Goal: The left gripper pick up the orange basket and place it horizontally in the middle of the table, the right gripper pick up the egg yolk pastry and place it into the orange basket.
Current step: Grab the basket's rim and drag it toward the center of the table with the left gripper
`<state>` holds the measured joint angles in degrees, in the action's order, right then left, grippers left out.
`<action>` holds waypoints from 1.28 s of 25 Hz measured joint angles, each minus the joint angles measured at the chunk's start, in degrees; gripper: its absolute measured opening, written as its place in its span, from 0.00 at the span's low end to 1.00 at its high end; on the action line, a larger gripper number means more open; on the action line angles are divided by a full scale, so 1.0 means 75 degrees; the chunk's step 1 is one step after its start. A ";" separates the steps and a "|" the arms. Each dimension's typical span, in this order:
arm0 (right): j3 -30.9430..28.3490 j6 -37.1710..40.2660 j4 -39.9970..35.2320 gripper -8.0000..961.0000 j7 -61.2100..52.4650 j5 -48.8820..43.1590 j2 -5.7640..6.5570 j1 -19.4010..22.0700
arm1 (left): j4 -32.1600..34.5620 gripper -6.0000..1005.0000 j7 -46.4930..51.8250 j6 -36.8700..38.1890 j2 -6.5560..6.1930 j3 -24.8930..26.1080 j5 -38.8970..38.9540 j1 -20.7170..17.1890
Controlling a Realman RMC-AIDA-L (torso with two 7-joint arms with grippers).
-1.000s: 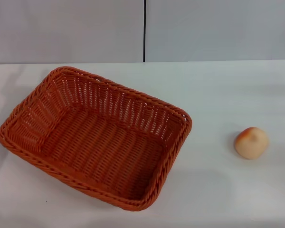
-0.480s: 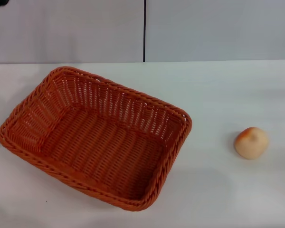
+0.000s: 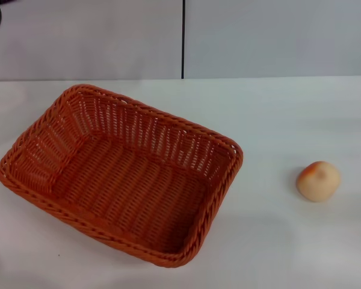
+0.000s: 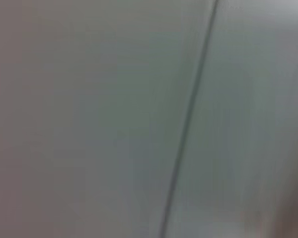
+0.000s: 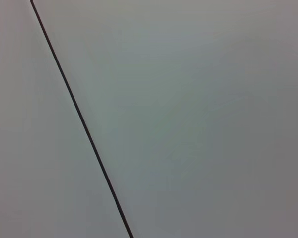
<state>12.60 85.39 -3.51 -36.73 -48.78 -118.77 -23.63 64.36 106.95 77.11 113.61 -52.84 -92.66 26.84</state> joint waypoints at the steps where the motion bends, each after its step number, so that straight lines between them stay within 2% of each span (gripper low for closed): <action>1: 0.0000 0.0000 0.0000 0.66 0.0000 0.0000 0.0000 0.0000 | 0.0000 0.72 0.0000 0.0000 0.0000 0.0000 0.0000 0.0000; 2: 0.0000 -0.0030 -0.0001 0.66 0.0000 0.0000 0.0001 0.0001 | 0.0369 0.72 0.0644 0.0232 -0.0053 0.0009 -0.0737 0.0111; 3: 0.0000 -0.0059 -0.0001 0.66 0.0000 0.0000 0.0001 0.0001 | 0.0369 0.72 0.0644 0.0232 -0.0053 0.0009 -0.0737 0.0111; 4: 0.0001 -0.0113 -0.0001 0.66 0.0000 0.0000 0.0002 0.0001 | 0.1065 0.72 0.1612 0.0750 -0.0054 0.0082 -0.2115 0.0353; 5: 0.0000 -0.0165 0.0000 0.66 0.0000 0.0000 0.0002 0.0000 | 0.1426 0.72 0.2039 0.1035 0.0000 0.0118 -0.2868 0.0485; 8: -0.0002 -0.0368 -0.0001 0.66 0.0005 0.0000 0.0004 -0.0020 | 0.1680 0.72 0.2291 0.1217 0.0046 0.0156 -0.3459 0.0582; 9: -0.0002 -0.0368 -0.0001 0.66 0.0005 0.0000 0.0004 -0.0020 | 0.1905 0.73 0.2445 0.1373 0.0115 0.0196 -0.4079 0.0685; 13: -0.0005 -0.0506 0.0002 0.66 0.0035 -0.0001 0.0004 -0.0031 | 0.1957 0.73 0.2568 0.1473 0.0196 0.0199 -0.4834 0.0819; 18: -0.0005 -0.0641 0.0020 0.66 0.0049 -0.0007 0.0004 -0.0034 | 0.1878 0.76 0.2503 0.1304 0.0392 0.0138 -0.5857 0.0948; 23: 0.0000 -0.0753 0.0038 0.66 0.0031 -0.0011 0.0004 -0.0044 | 0.1839 0.80 0.2257 0.0934 0.0539 0.0010 -0.6277 0.0992; 28: 0.0007 -0.0845 0.0044 0.66 0.0015 -0.0012 -0.0006 -0.0063 | 0.1383 0.80 0.1872 0.0777 0.0533 -0.0028 -0.6375 0.1120; 32: 0.0007 -0.0886 0.0047 0.66 0.0006 -0.0012 -0.0008 -0.0063 | 0.1019 0.80 0.1789 0.0602 0.0550 -0.0089 -0.6849 0.1275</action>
<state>12.66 78.74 -3.16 -36.69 -48.87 -118.83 -24.11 72.00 120.37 81.62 117.73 -53.50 -144.03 36.40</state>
